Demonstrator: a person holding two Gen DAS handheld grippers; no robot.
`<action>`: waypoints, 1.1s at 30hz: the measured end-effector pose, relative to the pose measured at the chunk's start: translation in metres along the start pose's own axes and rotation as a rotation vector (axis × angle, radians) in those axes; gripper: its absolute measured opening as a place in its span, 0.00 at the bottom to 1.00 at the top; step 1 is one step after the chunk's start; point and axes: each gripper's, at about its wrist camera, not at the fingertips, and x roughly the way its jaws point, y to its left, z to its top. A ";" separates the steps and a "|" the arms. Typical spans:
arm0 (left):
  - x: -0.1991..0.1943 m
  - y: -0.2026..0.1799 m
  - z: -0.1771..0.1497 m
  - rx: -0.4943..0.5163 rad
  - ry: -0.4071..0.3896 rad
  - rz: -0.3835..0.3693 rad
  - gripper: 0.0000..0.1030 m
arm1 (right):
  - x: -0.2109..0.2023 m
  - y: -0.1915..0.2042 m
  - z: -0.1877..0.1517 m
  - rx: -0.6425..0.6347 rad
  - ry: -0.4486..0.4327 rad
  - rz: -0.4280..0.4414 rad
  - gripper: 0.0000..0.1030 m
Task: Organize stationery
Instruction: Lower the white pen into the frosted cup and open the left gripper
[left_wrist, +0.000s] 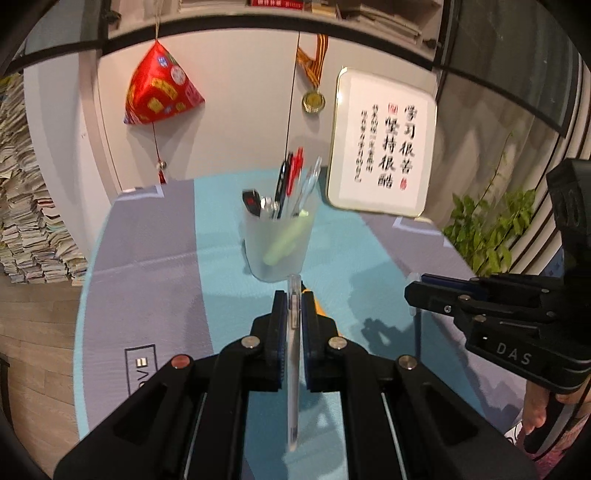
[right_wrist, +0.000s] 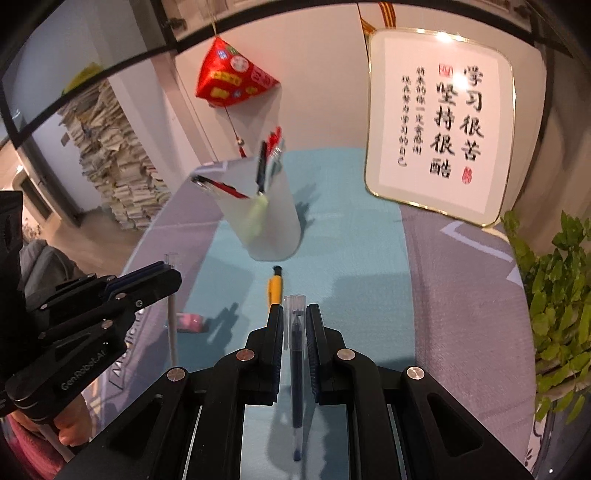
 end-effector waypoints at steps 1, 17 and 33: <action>-0.003 0.000 0.001 0.001 -0.009 0.004 0.05 | -0.003 0.002 0.001 -0.001 -0.009 0.001 0.13; -0.043 0.001 0.031 0.023 -0.129 0.028 0.05 | -0.031 0.016 0.008 -0.011 -0.097 -0.010 0.13; -0.059 -0.009 0.118 0.063 -0.288 0.093 0.06 | -0.039 0.011 0.012 -0.009 -0.106 -0.029 0.13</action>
